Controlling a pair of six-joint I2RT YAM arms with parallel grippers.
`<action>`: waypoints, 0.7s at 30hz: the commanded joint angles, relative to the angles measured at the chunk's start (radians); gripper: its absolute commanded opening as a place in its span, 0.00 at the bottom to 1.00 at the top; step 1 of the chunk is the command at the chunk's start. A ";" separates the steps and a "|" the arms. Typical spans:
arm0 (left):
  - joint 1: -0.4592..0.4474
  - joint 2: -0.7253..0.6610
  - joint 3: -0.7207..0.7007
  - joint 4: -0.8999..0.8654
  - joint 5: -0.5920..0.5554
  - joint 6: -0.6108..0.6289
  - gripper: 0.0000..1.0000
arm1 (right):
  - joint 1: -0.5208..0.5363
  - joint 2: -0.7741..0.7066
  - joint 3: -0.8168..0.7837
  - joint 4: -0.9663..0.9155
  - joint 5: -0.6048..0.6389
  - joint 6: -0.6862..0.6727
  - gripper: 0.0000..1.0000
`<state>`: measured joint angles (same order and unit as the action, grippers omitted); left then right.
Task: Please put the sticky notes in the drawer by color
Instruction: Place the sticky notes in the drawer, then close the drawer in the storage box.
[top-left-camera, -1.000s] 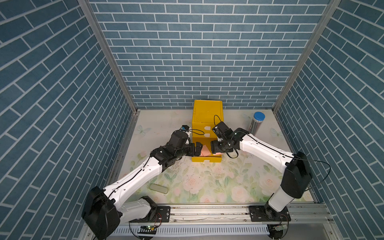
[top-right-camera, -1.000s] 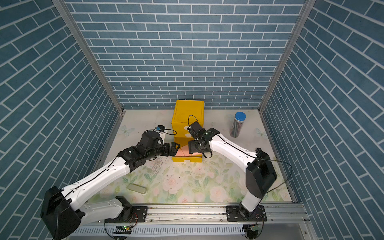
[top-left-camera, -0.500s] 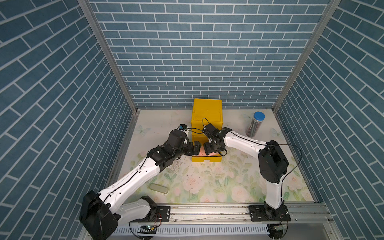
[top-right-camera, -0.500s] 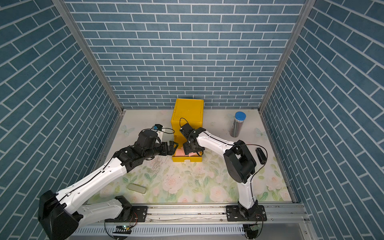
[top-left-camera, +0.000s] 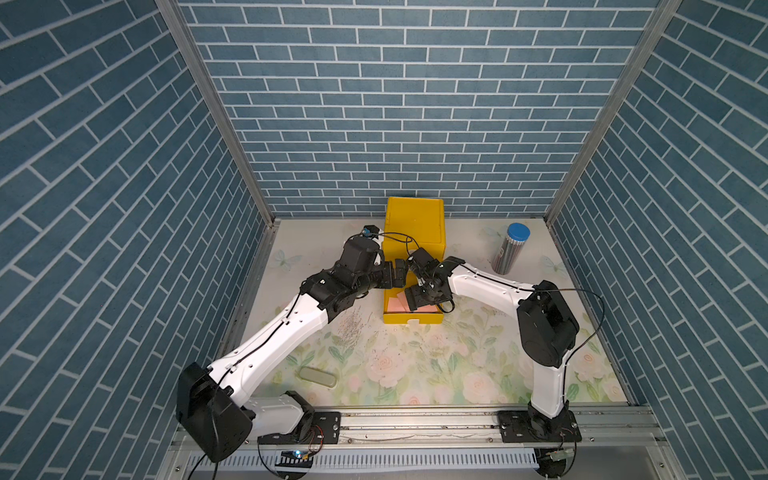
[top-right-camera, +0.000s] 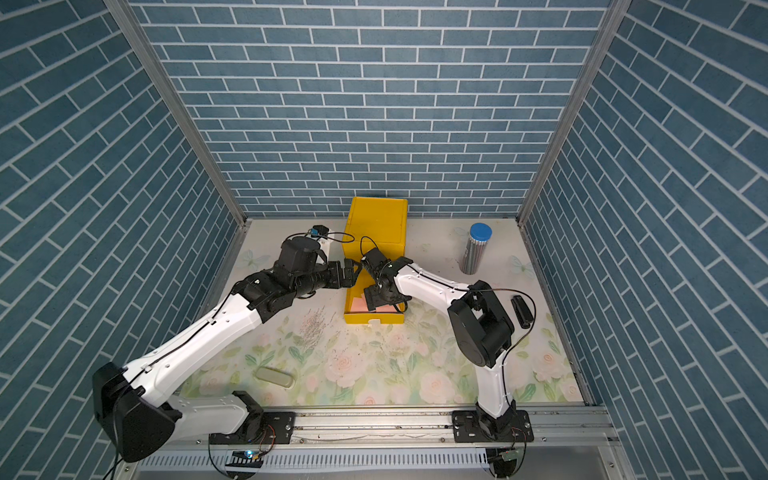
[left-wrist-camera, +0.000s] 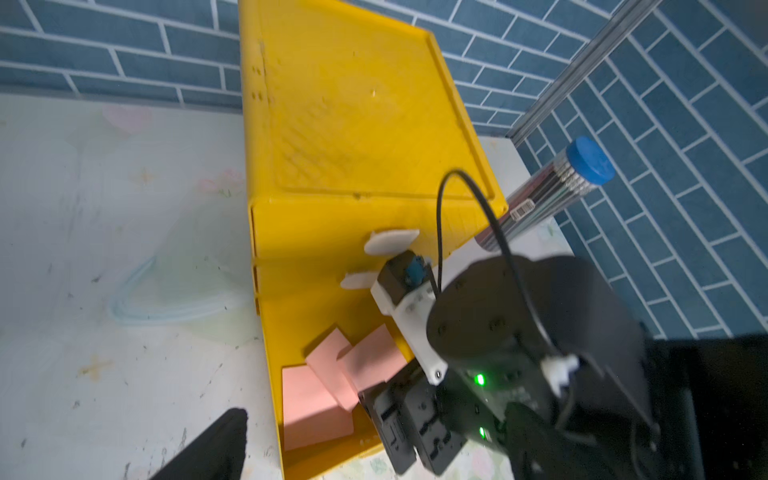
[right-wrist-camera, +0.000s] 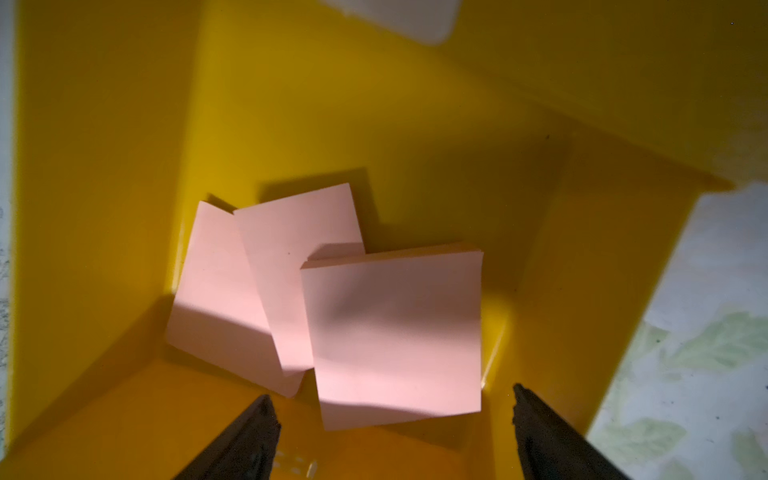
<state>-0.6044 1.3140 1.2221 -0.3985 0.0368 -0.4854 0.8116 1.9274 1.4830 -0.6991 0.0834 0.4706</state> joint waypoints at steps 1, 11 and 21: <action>0.107 0.052 0.096 0.026 0.082 0.020 1.00 | 0.003 -0.131 -0.058 0.027 -0.027 -0.006 0.87; 0.261 0.462 0.535 -0.017 0.270 0.144 0.92 | 0.090 -0.392 -0.319 0.274 -0.312 -0.024 0.75; 0.280 0.595 0.630 -0.041 0.322 0.188 0.70 | 0.179 -0.289 -0.454 0.428 -0.396 -0.134 0.63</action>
<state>-0.3298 1.9194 1.8648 -0.4370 0.3195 -0.3222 0.9943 1.5898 1.0309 -0.3267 -0.2932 0.4122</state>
